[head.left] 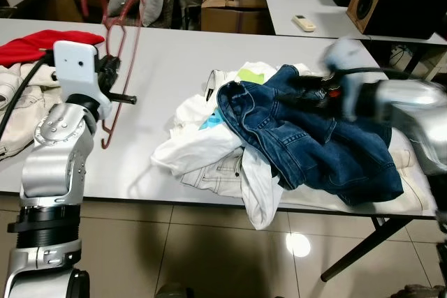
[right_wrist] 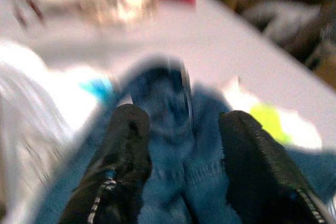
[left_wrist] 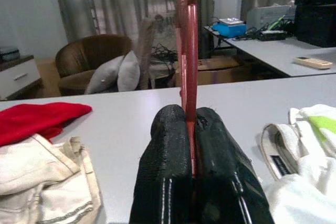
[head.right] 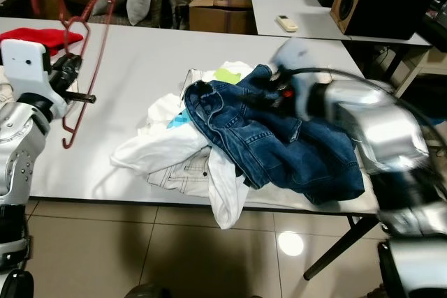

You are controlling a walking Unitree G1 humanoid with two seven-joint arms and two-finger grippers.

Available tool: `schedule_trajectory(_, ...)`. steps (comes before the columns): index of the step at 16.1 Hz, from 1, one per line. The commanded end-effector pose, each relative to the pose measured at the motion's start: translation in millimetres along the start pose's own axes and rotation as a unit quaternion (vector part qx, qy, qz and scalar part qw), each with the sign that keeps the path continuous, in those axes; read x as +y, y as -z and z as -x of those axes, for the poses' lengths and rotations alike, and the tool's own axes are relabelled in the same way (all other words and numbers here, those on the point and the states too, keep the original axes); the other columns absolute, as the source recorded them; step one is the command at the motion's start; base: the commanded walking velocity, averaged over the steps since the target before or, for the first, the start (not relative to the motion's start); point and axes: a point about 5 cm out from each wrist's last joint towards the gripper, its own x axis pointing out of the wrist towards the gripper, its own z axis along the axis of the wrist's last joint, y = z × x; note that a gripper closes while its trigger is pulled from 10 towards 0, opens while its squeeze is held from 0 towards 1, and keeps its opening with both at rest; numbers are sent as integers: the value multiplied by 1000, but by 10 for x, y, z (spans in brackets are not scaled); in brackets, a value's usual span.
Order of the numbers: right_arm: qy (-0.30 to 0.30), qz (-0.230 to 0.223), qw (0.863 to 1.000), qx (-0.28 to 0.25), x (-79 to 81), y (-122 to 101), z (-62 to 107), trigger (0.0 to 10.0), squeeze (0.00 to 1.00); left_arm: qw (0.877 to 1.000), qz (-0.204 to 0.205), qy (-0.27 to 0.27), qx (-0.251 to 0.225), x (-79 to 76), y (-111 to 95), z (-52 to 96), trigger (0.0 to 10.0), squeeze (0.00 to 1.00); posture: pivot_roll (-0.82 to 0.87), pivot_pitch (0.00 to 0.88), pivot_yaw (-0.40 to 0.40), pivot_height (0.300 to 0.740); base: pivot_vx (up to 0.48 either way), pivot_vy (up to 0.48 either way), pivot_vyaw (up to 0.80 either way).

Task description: Hang hanger

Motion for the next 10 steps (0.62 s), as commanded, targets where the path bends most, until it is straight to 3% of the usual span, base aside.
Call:
schedule_trajectory(1, 6, 5, 998, -60, 11, -229, 102, 10000, 0, 1000, 4, 13, -10, -55, -58, -29, 10000, 0, 0, 0, 18, 740, 0, 0, 0)
schedule_trajectory(3, 124, -31, 980, -151, -8, -324, 189, 10000, 0, 999, 22, 39, -21, -170, -101, 6, 10000, 0, 8, 7, 1, 740, 0, 0, 0)
schedule_trajectory(5, 233, -48, 957, -167, 118, -176, 247, 10000, 0, 998, 35, 55, -23, -319, -99, 88, 10000, 0, 8, 11, 1, 740, 0, 0, 0)
schedule_trajectory(7, 258, -71, 946, -184, 348, -119, 213, 10000, 0, 997, 36, 70, -24, -433, -97, 146, 10000, 0, 7, 22, 5, 740, 0, 0, 0)
schedule_trajectory(9, 285, -89, 939, -169, 666, 5, 63, 10000, 0, 995, 50, 83, -13, -559, -61, 232, 10000, 0, 12, 26, 10, 740, 0, 135, 0)
schedule_trajectory(10, 305, -92, 934, -164, 717, 25, 45, 10000, 0, 995, 50, 85, -8, -582, -45, 258, 10000, 0, 15, 24, 14, 740, 0, 270, 0)
